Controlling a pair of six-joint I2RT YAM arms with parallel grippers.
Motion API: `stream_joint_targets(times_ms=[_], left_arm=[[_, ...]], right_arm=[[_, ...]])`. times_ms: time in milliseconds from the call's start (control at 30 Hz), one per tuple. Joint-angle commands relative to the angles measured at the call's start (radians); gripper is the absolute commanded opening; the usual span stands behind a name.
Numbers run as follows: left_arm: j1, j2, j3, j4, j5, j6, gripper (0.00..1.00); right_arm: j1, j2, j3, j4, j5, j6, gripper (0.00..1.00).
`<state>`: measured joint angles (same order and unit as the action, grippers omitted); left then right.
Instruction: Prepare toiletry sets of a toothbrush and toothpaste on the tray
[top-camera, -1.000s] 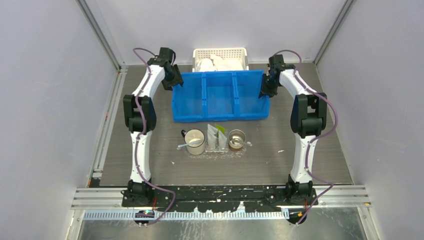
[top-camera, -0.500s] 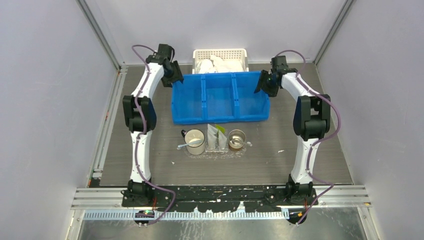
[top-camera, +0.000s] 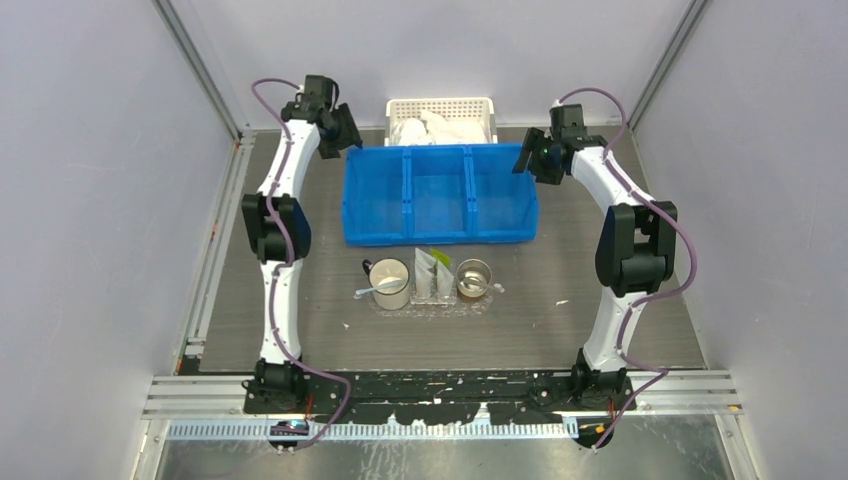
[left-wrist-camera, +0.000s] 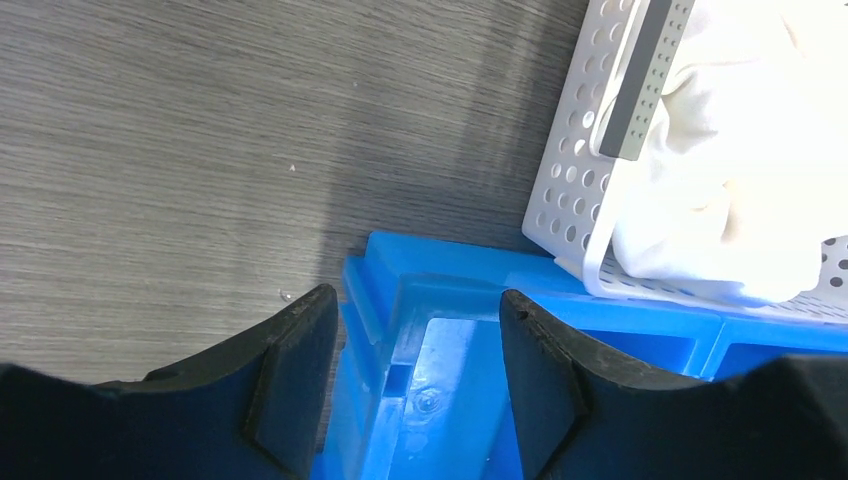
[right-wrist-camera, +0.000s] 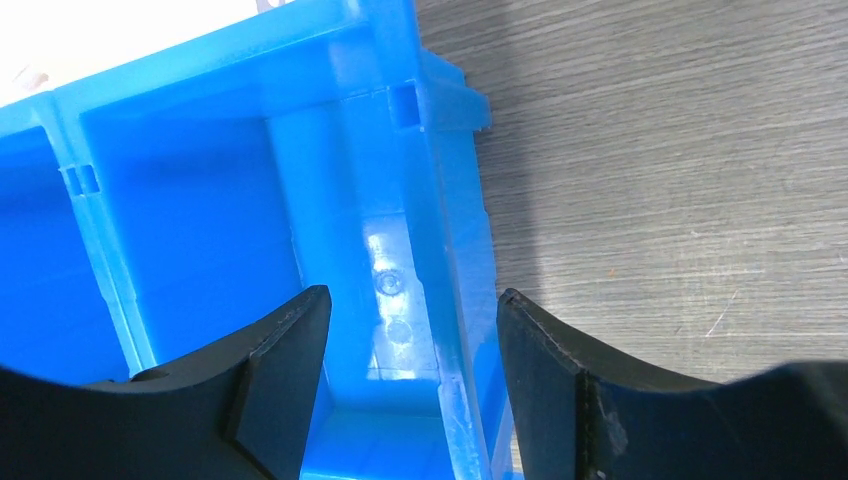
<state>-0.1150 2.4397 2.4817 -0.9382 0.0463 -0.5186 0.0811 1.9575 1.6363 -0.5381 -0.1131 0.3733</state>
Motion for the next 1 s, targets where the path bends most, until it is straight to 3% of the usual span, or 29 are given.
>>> stream_joint_targets(times_ms=[0,200,333,367,400,433,467,500,633,900,967], left_arm=[[0.011,-0.062,-0.044,0.020,-0.001,0.007,0.63],[0.018,-0.187,-0.057,0.040,0.035,0.008,0.70],[0.018,-0.336,-0.190,0.062,0.028,0.007,0.75],[0.018,-0.384,-0.261,0.077,0.023,0.008,0.79],[0.018,-0.428,-0.310,0.086,0.017,0.007,0.96],[0.018,-0.469,-0.359,0.091,0.014,0.009,0.99],[0.018,-0.512,-0.406,0.098,0.019,0.008,1.00],[0.018,-0.567,-0.461,0.108,0.030,0.008,1.00],[0.015,-0.764,-0.715,0.184,0.053,0.019,1.00],[0.010,-1.193,-1.228,0.372,-0.074,0.067,1.00],[0.009,-1.262,-1.295,0.399,-0.071,0.093,1.00]], right_arm=[[-0.006,-0.069,-0.025,0.058,0.027,0.011,0.69],[-0.006,-0.172,-0.098,0.089,0.143,0.010,0.72],[-0.005,-0.314,-0.181,0.100,0.242,0.019,0.78],[-0.005,-0.343,-0.202,0.096,0.253,0.019,0.79],[-0.006,-0.375,-0.216,0.092,0.255,0.023,0.81],[-0.006,-0.407,-0.229,0.090,0.252,0.030,0.86],[-0.005,-0.434,-0.241,0.083,0.243,0.035,0.97],[-0.005,-0.462,-0.254,0.071,0.233,0.036,0.99],[-0.004,-0.585,-0.323,0.051,0.193,0.047,1.00],[-0.003,-0.801,-0.496,0.087,0.193,0.050,1.00],[-0.003,-0.844,-0.539,0.086,0.193,0.021,1.00]])
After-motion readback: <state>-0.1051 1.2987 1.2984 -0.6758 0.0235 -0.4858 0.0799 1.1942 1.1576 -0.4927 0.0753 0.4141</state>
